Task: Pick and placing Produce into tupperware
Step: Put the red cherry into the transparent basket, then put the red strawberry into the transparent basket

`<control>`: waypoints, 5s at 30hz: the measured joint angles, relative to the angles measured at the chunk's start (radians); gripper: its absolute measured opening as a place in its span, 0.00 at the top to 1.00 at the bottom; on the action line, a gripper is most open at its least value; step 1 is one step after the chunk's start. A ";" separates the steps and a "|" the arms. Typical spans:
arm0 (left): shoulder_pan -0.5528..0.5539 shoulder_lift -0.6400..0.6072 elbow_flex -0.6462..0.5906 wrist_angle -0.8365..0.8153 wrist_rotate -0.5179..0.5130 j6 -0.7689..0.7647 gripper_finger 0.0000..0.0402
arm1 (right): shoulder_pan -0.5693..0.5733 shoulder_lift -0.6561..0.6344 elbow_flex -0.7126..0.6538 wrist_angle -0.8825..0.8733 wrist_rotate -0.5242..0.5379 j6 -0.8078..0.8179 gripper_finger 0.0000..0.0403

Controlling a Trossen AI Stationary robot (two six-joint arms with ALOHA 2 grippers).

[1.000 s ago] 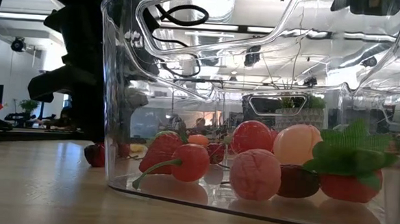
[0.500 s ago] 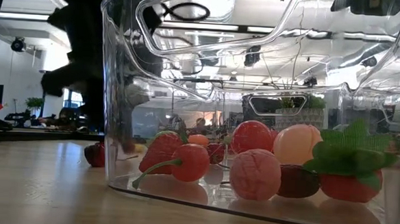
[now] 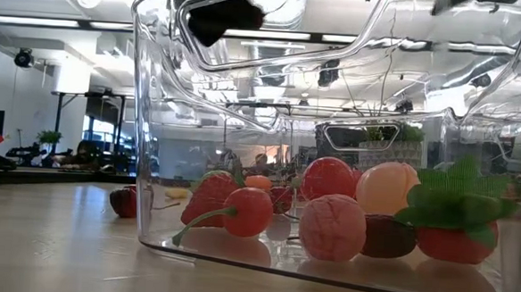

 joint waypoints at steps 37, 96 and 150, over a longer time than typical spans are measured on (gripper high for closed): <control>0.006 0.091 0.112 -0.194 0.037 -0.336 0.36 | 0.499 -0.054 -0.188 -0.299 -0.153 0.520 0.26; 0.008 -0.357 -0.409 -0.167 0.069 -0.578 0.36 | 0.574 0.116 -0.488 0.210 -0.123 0.046 0.22; 0.008 -0.357 -0.404 -0.167 0.069 -0.577 0.36 | 0.409 0.173 -0.513 0.260 -0.255 -0.012 0.60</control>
